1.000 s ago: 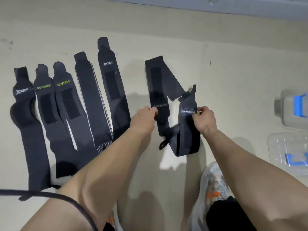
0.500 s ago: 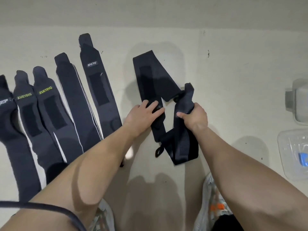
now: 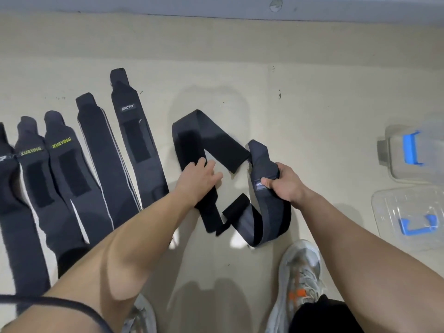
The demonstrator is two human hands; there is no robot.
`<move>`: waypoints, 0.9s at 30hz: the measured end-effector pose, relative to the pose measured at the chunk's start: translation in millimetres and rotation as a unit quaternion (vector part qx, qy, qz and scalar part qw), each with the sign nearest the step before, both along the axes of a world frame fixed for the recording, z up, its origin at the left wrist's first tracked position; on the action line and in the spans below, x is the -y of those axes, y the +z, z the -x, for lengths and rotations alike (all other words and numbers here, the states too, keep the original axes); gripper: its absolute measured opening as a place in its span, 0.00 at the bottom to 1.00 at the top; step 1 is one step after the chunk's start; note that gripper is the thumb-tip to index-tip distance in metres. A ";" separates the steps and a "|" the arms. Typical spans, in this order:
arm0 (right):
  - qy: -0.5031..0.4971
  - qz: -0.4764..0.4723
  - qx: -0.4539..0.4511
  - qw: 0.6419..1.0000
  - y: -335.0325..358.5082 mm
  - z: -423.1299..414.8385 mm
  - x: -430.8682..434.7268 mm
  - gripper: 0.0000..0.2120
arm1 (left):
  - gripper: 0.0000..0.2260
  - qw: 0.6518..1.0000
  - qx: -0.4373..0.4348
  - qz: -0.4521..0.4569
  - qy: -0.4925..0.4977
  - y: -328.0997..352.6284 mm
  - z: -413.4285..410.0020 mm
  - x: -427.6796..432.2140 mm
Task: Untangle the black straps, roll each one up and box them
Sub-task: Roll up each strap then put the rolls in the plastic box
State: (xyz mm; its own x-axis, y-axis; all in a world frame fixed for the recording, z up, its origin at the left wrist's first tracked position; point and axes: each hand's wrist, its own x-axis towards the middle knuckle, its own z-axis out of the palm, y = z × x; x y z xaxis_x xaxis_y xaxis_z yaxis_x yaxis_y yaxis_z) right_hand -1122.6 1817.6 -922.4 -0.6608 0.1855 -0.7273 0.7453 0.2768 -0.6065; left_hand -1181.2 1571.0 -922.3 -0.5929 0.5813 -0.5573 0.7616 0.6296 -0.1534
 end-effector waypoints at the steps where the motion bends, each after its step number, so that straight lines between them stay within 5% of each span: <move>1: -0.003 -0.003 0.003 1.000 2.9 -0.8 -3.1 0.13 | 0.19 0.999 -0.024 0.012 -0.030 0.0 -0.9 -0.5; 6: -0.049 -0.030 0.027 0.998 7.0 -6.3 -23.4 0.11 | 0.08 0.997 -0.031 0.031 -0.060 0.1 2.0 5.9; 12: -0.115 -0.157 0.053 0.979 20.6 -8.9 -54.3 0.14 | 0.07 0.984 0.078 -0.053 0.151 21.7 25.5 33.1; 15: -0.181 -0.155 0.046 0.970 45.6 -14.8 -70.7 0.15 | 0.10 0.930 0.105 -0.173 0.307 52.1 43.0 44.8; 19: -0.165 -0.067 -0.018 0.984 92.0 -8.4 -61.0 0.10 | 0.13 0.802 0.171 -0.338 0.462 109.6 55.5 39.8; 22: -0.115 -0.014 -0.058 0.992 135.7 6.0 -33.4 0.09 | 0.12 0.739 0.221 -0.411 0.486 163.4 50.5 26.0; 27: -0.071 0.051 -0.130 0.988 210.3 20.8 15.4 0.07 | 0.11 0.692 0.298 -0.483 0.445 263.9 24.4 5.6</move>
State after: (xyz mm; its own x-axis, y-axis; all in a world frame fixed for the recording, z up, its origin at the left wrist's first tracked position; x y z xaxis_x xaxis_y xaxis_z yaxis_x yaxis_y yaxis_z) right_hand -1143.4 1802.1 -712.1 -0.8000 0.2241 -0.5566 0.5881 0.1092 -0.8014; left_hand -1205.6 1565.5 -658.4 -0.7877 0.4054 -0.4639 -0.2488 0.4796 0.8415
